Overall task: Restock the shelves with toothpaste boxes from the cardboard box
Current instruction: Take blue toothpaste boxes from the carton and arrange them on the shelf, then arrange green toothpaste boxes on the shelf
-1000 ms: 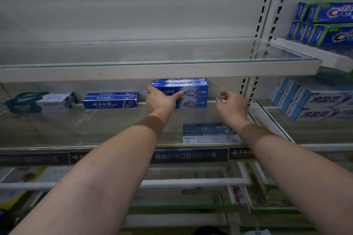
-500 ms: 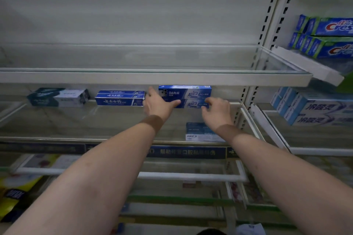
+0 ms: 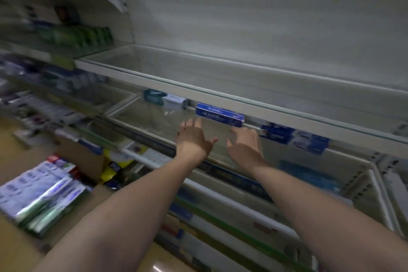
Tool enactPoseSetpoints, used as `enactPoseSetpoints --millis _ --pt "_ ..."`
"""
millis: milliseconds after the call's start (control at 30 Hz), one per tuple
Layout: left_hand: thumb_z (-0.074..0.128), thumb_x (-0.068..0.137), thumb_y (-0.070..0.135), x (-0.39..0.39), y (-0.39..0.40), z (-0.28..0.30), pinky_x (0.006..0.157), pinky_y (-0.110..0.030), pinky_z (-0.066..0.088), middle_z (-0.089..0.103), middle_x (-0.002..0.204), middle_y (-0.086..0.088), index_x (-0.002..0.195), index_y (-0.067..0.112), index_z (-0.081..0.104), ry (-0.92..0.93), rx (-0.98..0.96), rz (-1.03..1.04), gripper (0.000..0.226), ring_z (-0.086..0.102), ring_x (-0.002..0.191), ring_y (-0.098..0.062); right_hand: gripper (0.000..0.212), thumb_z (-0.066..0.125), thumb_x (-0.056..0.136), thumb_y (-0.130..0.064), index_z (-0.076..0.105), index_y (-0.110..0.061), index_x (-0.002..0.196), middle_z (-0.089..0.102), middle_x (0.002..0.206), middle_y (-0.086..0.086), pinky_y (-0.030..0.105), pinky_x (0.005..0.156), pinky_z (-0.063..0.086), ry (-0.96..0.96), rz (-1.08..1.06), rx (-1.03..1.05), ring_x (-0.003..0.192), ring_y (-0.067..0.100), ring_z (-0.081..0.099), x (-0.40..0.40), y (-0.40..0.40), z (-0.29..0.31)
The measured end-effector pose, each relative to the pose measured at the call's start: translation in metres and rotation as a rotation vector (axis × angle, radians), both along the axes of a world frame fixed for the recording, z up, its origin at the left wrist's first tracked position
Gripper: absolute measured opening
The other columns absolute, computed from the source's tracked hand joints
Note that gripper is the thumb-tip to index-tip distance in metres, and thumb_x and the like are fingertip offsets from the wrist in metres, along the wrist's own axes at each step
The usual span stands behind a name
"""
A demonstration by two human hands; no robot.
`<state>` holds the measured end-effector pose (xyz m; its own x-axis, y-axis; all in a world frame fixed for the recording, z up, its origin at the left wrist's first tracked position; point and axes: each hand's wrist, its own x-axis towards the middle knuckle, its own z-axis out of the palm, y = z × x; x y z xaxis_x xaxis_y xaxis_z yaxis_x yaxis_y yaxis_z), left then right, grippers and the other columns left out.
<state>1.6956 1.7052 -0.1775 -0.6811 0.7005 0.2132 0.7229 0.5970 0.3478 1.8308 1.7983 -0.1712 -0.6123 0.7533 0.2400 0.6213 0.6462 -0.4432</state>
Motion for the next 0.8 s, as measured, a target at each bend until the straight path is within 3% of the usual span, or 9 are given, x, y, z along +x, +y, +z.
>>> enactPoseSetpoints --millis 133,233,400,567,800 --pt "0.062 0.087 0.062 -0.042 -0.062 0.004 0.109 -0.048 0.037 0.046 0.148 -0.010 0.146 0.019 0.041 0.044 0.028 0.068 0.077 0.040 0.135 -0.034 0.044 0.054 0.094 -0.035 0.053 -0.024 0.137 0.051 0.141 0.002 0.034 0.113 0.030 -0.039 0.098 -0.023 0.134 0.027 0.035 -0.060 -0.042 -0.001" --pt "0.058 0.090 0.061 -0.080 -0.112 0.005 0.116 -0.052 0.028 0.037 0.156 -0.010 0.150 0.022 0.036 0.056 -0.029 0.117 0.075 0.028 0.145 -0.033 0.044 0.056 0.090 -0.035 0.057 -0.024 0.133 0.053 0.137 0.003 0.035 0.107 0.038 -0.039 0.164 0.053 0.128 0.029 0.040 -0.104 -0.083 0.002" --pt "0.056 0.093 0.061 -0.144 -0.199 -0.002 0.121 -0.053 0.021 0.025 0.164 -0.007 0.155 0.024 0.030 0.013 -0.052 0.203 0.076 0.017 0.152 -0.032 0.046 0.059 0.089 -0.036 0.057 -0.021 0.132 0.054 0.136 0.007 0.039 0.103 0.040 -0.046 0.246 0.116 0.124 0.030 0.042 -0.167 -0.163 -0.003" --pt "0.058 0.090 0.056 -0.187 -0.285 -0.020 0.115 -0.052 0.030 0.034 0.157 -0.009 0.150 0.023 0.036 0.000 -0.093 0.282 0.072 0.026 0.145 -0.033 0.047 0.059 0.088 -0.035 0.057 -0.021 0.133 0.054 0.134 0.005 0.040 0.100 0.041 -0.073 0.337 0.117 0.122 0.029 0.043 -0.224 -0.240 -0.023" --pt "0.063 0.089 0.048 -0.224 -0.378 -0.065 0.111 -0.049 0.036 0.034 0.155 -0.013 0.148 0.022 0.039 -0.188 -0.146 0.422 0.069 0.033 0.140 -0.036 0.052 0.058 0.088 -0.041 0.052 -0.024 0.137 0.051 0.137 0.004 0.042 0.105 0.038 -0.199 0.467 0.099 0.126 0.028 0.042 -0.283 -0.323 -0.065"
